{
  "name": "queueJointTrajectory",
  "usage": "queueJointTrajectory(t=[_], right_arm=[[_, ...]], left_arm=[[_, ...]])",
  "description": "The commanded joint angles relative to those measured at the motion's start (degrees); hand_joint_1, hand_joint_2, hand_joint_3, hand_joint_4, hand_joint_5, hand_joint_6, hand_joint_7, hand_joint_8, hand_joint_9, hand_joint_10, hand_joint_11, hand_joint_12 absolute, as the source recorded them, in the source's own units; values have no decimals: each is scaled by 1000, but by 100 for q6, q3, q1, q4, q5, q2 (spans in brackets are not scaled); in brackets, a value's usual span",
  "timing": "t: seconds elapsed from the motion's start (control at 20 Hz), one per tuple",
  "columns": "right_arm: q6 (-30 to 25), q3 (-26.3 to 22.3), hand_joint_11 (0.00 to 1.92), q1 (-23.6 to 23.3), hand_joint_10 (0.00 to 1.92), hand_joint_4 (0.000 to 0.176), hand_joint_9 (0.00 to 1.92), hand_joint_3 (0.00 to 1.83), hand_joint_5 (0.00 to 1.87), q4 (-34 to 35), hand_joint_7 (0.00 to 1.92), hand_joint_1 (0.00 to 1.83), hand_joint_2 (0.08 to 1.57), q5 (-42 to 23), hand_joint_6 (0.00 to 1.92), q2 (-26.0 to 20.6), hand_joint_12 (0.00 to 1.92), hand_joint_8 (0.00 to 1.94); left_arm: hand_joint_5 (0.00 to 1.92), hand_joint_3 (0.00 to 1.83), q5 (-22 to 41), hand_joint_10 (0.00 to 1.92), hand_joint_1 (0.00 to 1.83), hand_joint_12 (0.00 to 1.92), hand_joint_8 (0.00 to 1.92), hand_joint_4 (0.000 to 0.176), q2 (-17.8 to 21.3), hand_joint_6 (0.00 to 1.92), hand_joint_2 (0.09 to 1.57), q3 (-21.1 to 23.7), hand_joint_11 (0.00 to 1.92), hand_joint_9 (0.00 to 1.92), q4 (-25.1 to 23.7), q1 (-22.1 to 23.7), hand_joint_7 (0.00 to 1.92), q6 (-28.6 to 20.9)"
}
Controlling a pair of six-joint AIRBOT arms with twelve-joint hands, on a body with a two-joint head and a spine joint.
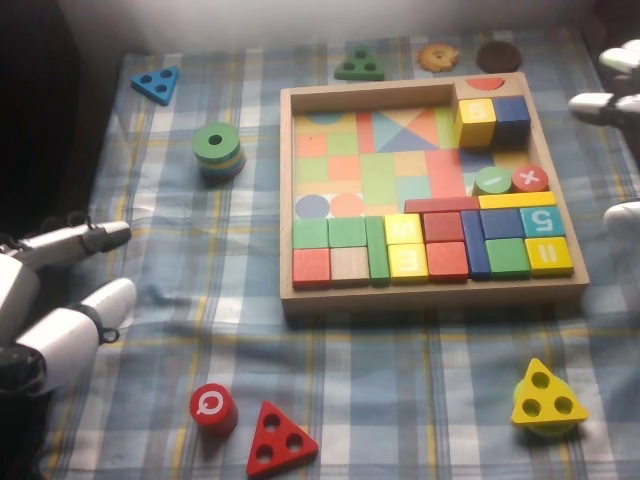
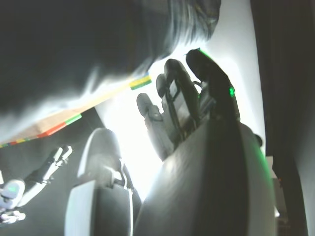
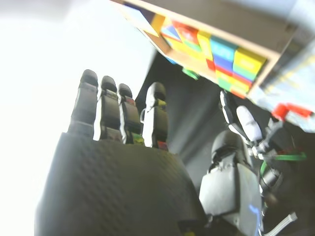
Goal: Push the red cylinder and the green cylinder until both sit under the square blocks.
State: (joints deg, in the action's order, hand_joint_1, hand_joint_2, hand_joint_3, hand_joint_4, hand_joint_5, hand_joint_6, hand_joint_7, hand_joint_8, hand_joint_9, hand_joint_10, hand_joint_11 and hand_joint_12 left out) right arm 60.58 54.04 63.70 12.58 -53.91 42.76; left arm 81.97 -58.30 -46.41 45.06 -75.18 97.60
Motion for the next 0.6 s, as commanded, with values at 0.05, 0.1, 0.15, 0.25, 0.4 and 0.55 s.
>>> queueJointTrajectory(t=[0.05, 0.1, 0.15, 0.25, 0.4, 0.55], right_arm=[[167, -139, 0, 583, 11, 62, 30, 15, 197, 694, 104, 0, 1120, -1884, 0, -10, 0, 15], [166, -219, 0, 1012, 7, 70, 46, 6, 200, 1098, 123, 0, 1118, -2501, 0, 46, 0, 7], [128, -301, 0, 1400, 13, 67, 72, 5, 225, 1458, 151, 0, 1121, -3017, 9, 125, 0, 12], [121, -398, 6, 1616, 5, 40, 66, 0, 236, 1723, 160, 0, 1101, -3437, 7, 234, 3, 8], [120, -480, 55, 1721, 11, 29, 87, 4, 268, 2028, 184, 0, 1117, -3954, 15, 503, 24, 13], [72, -481, 62, 1777, 11, 33, 95, 15, 259, 2264, 182, 0, 1149, -4280, 7, 775, 27, 7]], left_arm=[[645, 1, 741, 16, 640, 848, 5, 98, 58, 5, 1296, -23, 0, 452, -221, 62, 475, -43], [652, 2, 762, 17, 659, 951, 4, 73, 69, 4, 1304, -23, 0, 466, -218, 76, 486, -43], [672, 1, 754, 19, 672, 1034, 5, 65, 84, 7, 1304, -20, 0, 482, -221, 110, 505, -41], [692, 1, 743, 19, 659, 1148, 3, 40, 93, 8, 1312, -23, 0, 497, -249, 138, 522, -37], [700, 8, 893, 16, 587, 1097, 2, 28, 65, 4, 1342, -13, 0, 512, -187, 85, 508, -39], [670, 0, 939, 2, 611, 895, 1, 33, 6, 2, 1328, -3, 0, 482, -185, 68, 484, -41]])
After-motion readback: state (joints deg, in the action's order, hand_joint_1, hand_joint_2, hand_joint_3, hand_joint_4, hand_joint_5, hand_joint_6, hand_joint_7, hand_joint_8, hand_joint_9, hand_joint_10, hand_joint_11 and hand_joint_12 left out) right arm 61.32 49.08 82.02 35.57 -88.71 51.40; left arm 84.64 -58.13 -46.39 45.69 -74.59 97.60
